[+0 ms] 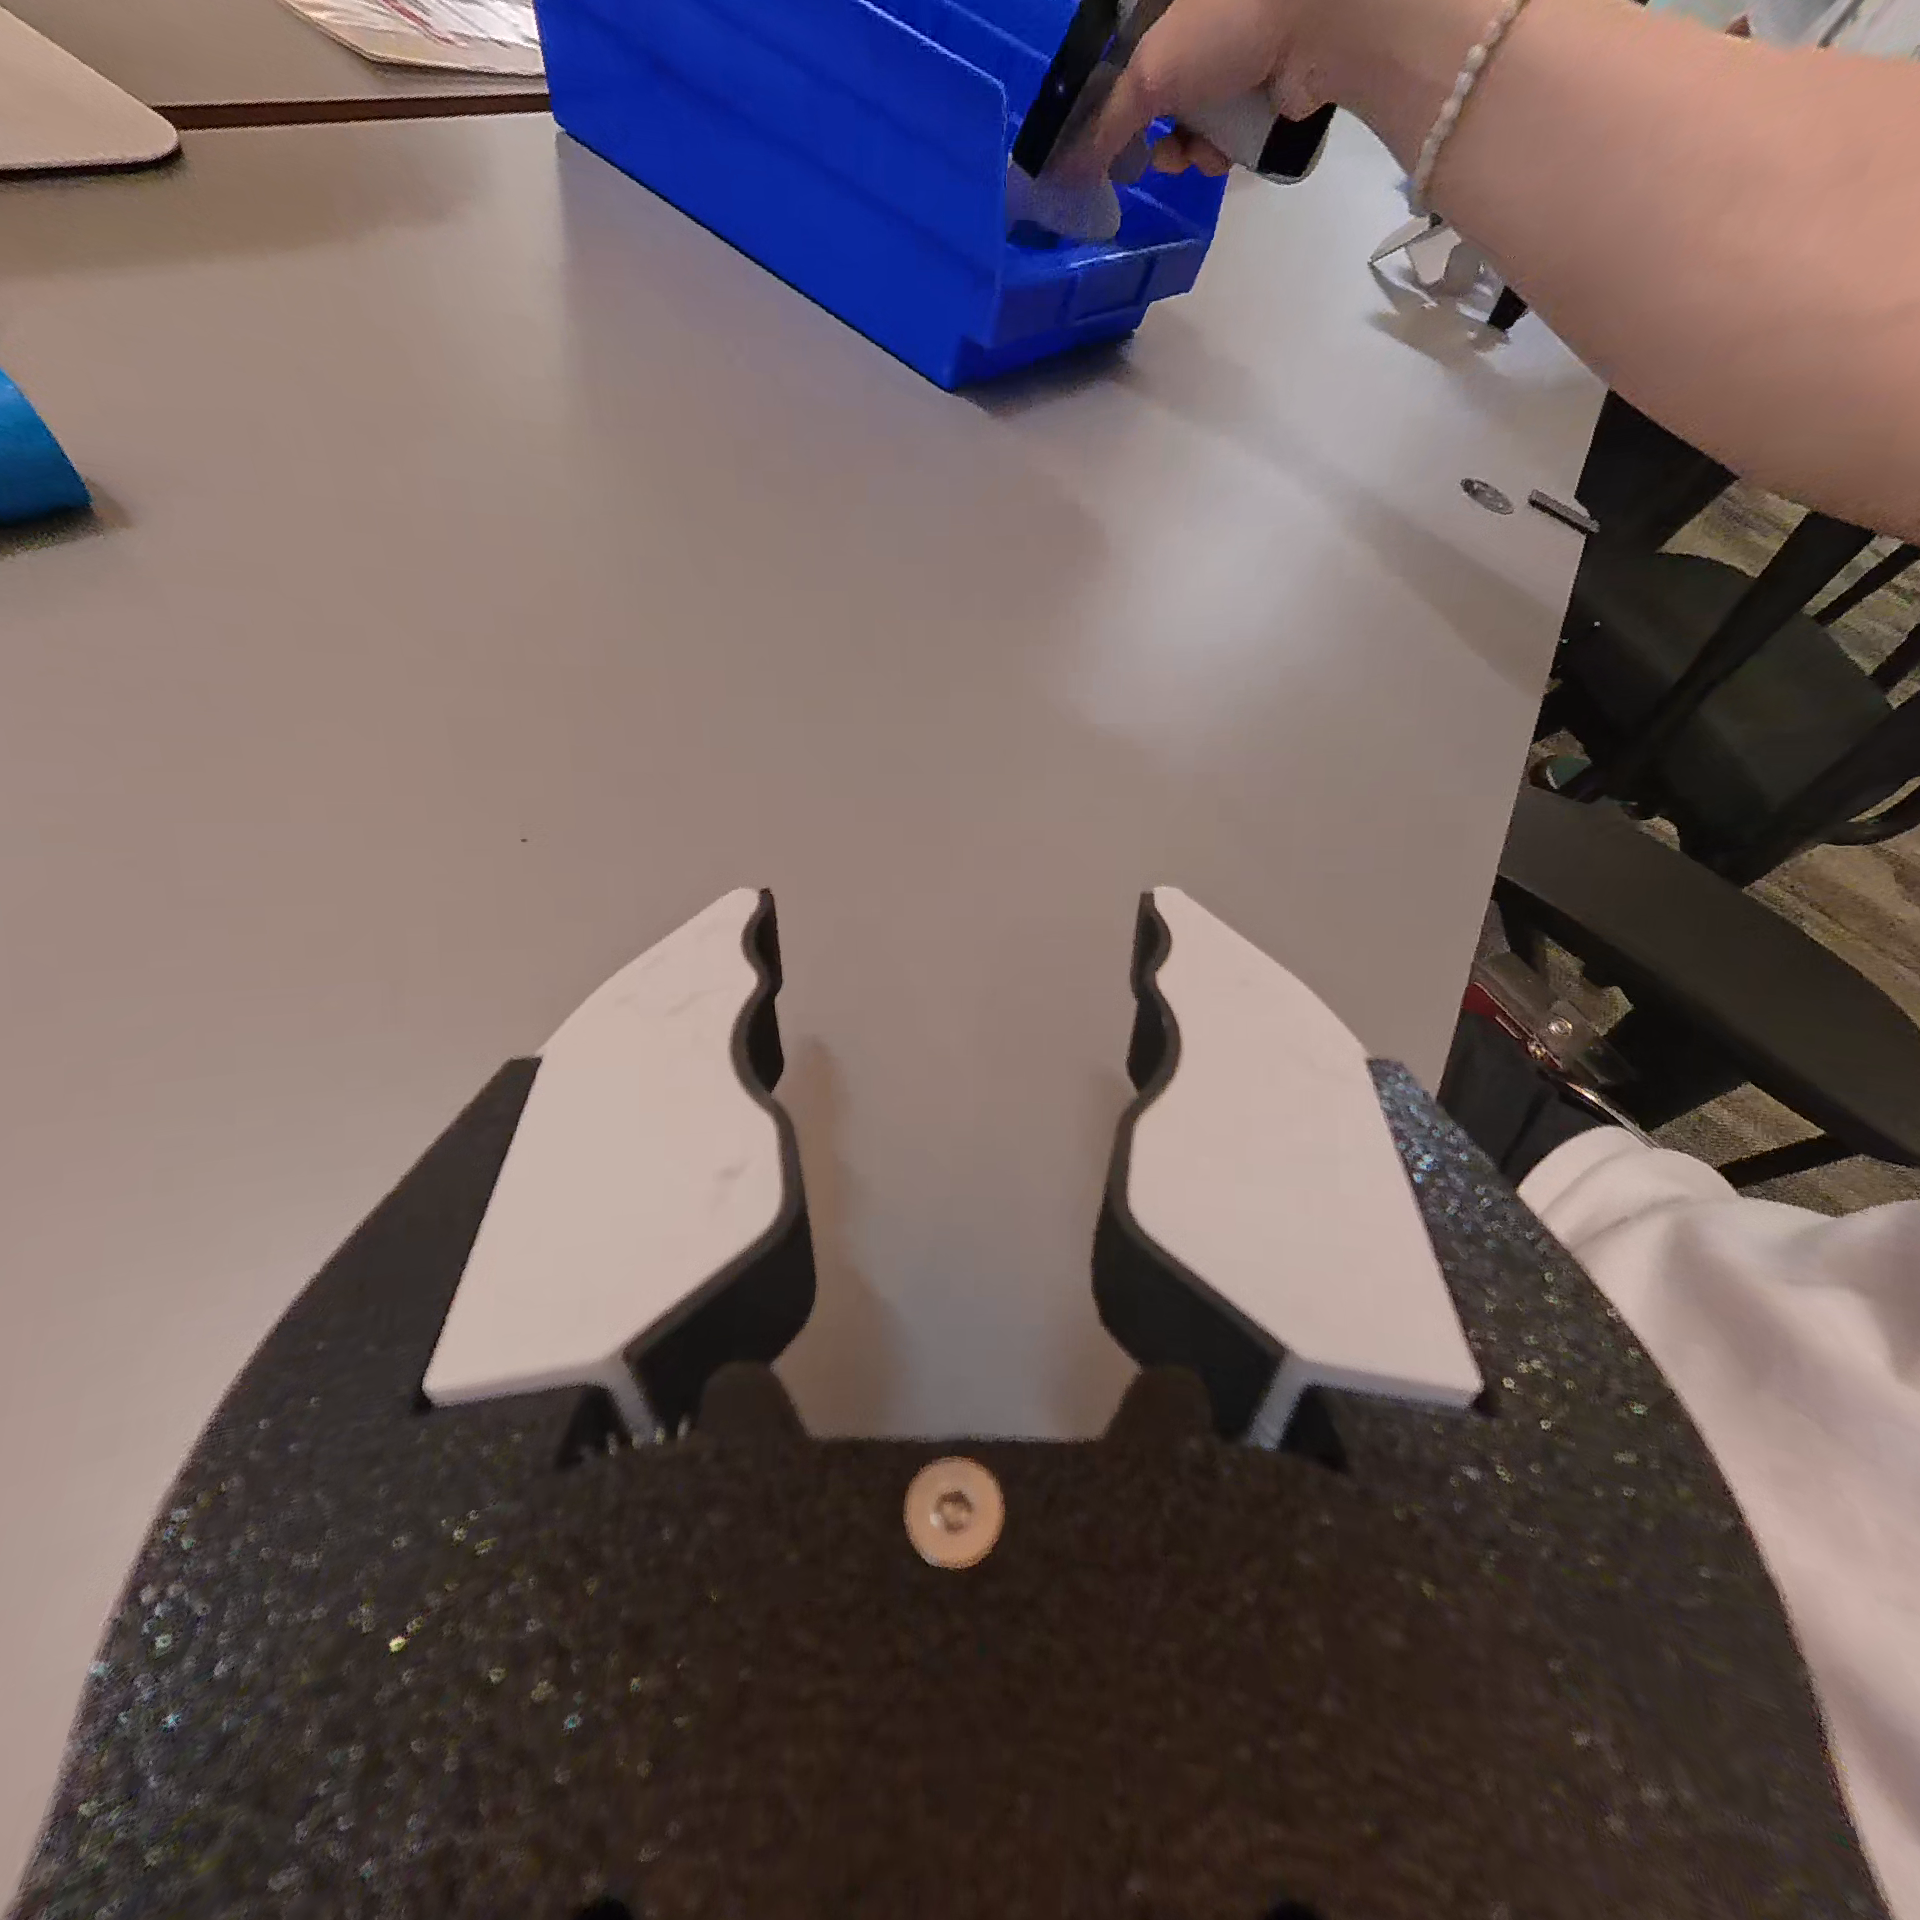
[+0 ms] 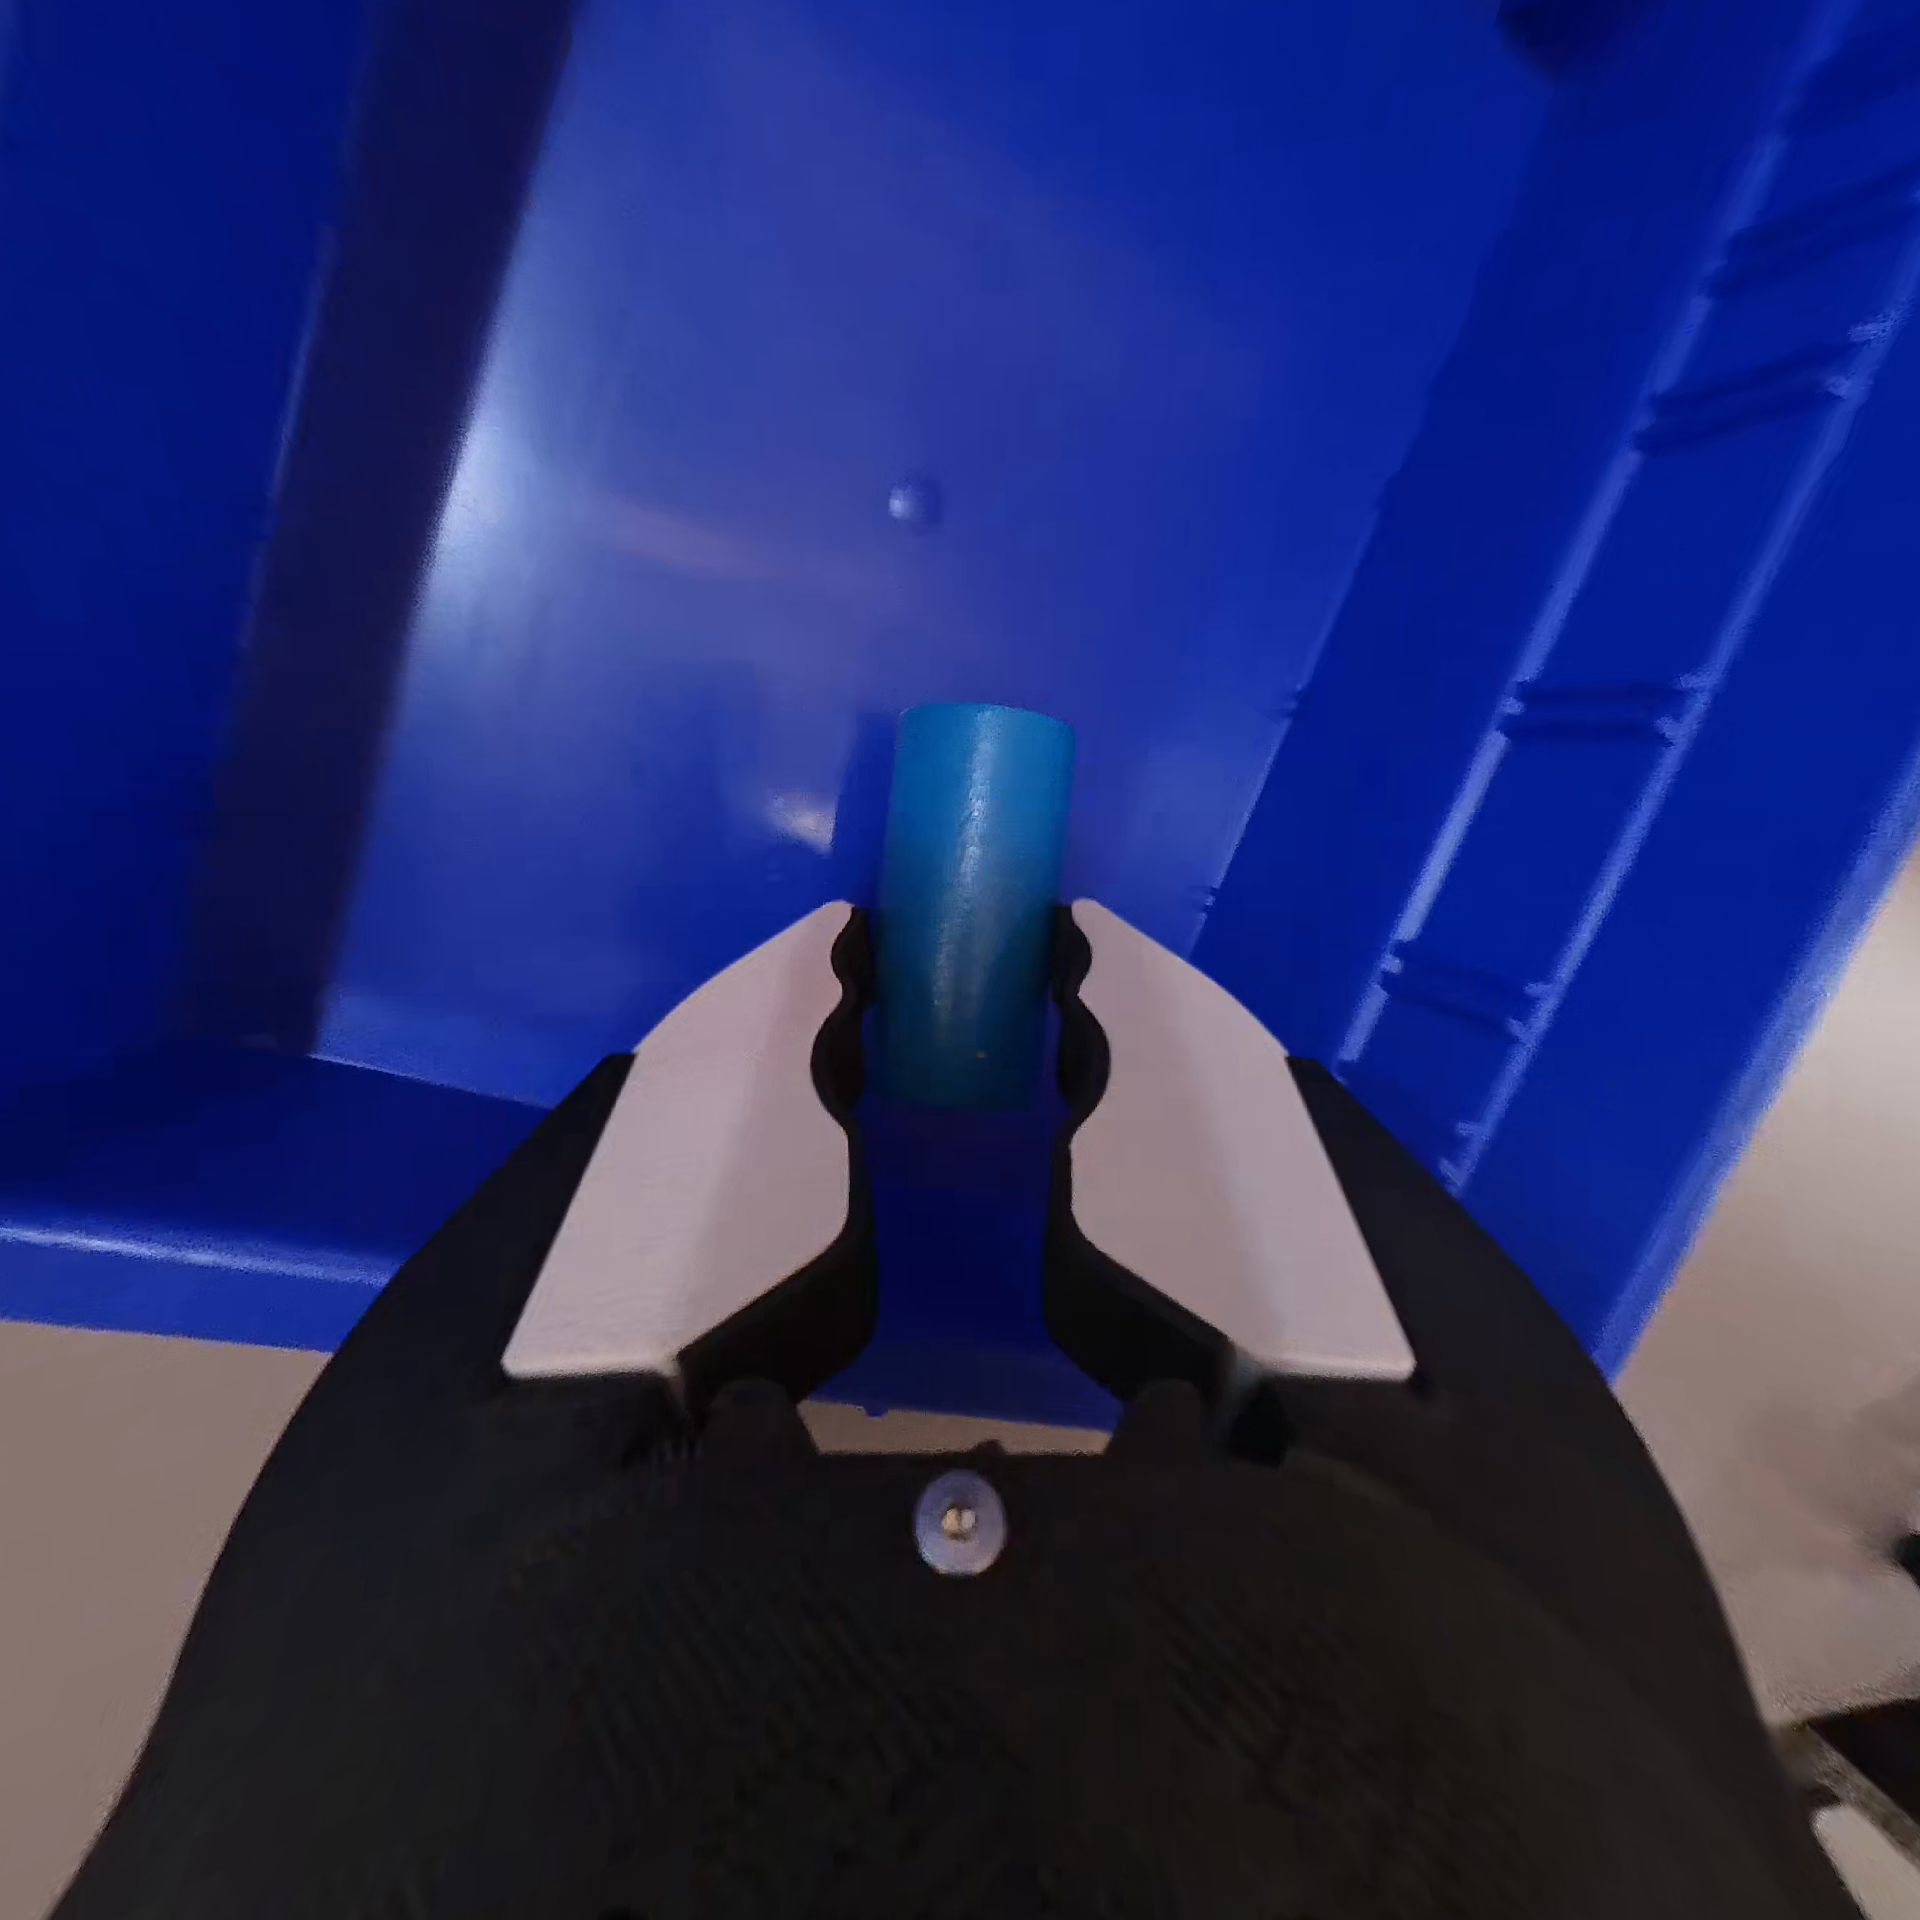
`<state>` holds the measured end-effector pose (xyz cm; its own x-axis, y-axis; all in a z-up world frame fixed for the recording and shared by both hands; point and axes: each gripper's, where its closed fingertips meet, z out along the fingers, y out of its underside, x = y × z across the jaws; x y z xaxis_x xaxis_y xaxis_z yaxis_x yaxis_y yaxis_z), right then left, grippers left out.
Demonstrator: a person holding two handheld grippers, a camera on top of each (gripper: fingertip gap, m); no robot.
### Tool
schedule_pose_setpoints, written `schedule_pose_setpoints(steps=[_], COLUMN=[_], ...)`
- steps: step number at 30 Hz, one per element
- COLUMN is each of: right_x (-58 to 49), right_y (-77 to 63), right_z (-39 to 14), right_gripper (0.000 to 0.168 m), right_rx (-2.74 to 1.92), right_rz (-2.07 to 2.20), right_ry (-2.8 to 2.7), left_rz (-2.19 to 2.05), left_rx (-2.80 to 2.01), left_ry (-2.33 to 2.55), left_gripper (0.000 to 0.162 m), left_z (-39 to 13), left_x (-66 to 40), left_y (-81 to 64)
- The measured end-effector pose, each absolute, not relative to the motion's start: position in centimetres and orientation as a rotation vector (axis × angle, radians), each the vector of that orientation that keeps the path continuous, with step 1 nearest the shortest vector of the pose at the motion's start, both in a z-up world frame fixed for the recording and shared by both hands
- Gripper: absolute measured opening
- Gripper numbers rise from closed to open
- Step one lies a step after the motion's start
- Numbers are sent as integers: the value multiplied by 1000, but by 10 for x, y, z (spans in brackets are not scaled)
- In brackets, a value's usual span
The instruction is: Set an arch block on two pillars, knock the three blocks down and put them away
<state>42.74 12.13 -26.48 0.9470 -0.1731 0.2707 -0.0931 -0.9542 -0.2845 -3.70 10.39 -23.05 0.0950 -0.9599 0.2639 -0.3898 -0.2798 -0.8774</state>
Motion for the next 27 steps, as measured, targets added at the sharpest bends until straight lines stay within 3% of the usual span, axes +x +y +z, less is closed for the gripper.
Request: schedule_pose_setpoints(steps=[1,6,8,13,17,18,20,27], right_x=[423,419,414,406,271,232,176,63], right_y=[123,123,127,147,217,229,250,329], right_z=[-268,-280,-272,-174,-118,-117,-134,-222], right_gripper=[36,35,45,70,70,72,98,72], right_rx=[-2848,-2957,-2940,-2754,-2419,-2352,-2314,-2211], right_rz=[-378,-350,-348,-657,-280,-164,-54,208], right_ry=[205,129,103,24,-515,-657,-853,-1105], left_rz=[-1160,-1165,-1170,-1156,-1194,-1203,-1217,-1211], left_rx=[-1749,-1756,-1761,-1782,-1779,-1776,-1767,-1771], left_ry=[1333,1323,1313,1309,1282,1277,1269,1303], left_gripper=[65,65,65,65,65,65,65,65], left_z=[-230,-231,-231,-235,-230,-228,-224,-227], left_x=[-36,-35,-36,-42,-43,-42,-41,-41], left_y=[104,107,108,112,115,116,117,114])
